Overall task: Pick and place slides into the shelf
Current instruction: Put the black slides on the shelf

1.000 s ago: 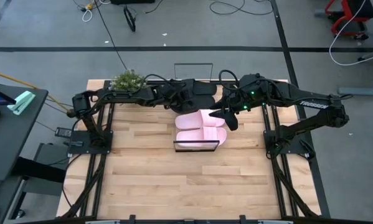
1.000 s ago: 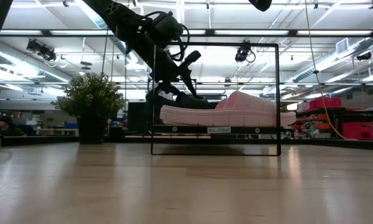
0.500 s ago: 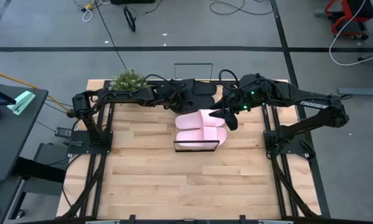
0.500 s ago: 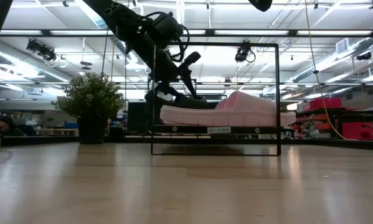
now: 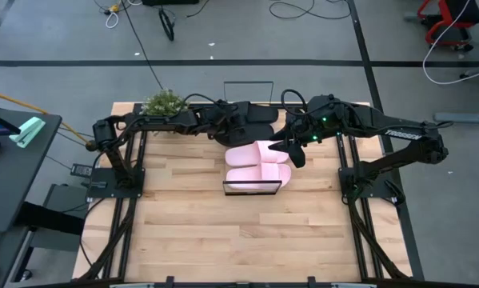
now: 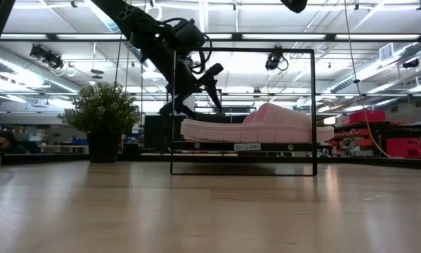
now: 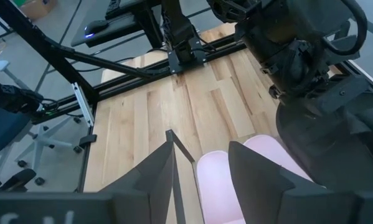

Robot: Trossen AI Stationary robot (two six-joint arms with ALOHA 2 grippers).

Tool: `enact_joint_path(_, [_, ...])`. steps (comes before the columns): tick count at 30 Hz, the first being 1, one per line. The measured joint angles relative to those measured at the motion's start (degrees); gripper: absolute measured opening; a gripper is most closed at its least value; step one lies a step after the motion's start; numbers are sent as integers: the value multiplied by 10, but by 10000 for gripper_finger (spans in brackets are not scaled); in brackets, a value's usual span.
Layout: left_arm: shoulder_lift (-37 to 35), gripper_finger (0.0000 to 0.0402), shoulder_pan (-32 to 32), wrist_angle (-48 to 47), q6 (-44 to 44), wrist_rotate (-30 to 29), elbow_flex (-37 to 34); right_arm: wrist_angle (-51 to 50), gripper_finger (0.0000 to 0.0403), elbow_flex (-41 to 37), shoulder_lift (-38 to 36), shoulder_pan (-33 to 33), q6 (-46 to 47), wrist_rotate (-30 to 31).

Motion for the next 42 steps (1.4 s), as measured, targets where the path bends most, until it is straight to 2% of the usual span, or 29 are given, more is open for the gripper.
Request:
enact_joint_path(4, [0, 273, 1, -19, -2, 0, 0, 0, 160, 0, 0, 0, 0, 0])
enact_joint_path(14, [0, 274, 1, -14, -7, 4, 0, 0, 160, 0, 0, 0, -11, 0])
enact_joint_path(28, [0, 307, 2, -13, -4, 5, 0, 0, 160, 0, 0, 0, -12, 0])
enact_joint_path(33, [0, 309, 2, 24, 23, 21, 0, 0, 160, 0, 0, 0, -12, 0])
enact_joint_path(42, [0, 310, 2, -6, 36, 25, 0, 0, 160, 0, 0, 0, -11, 0])
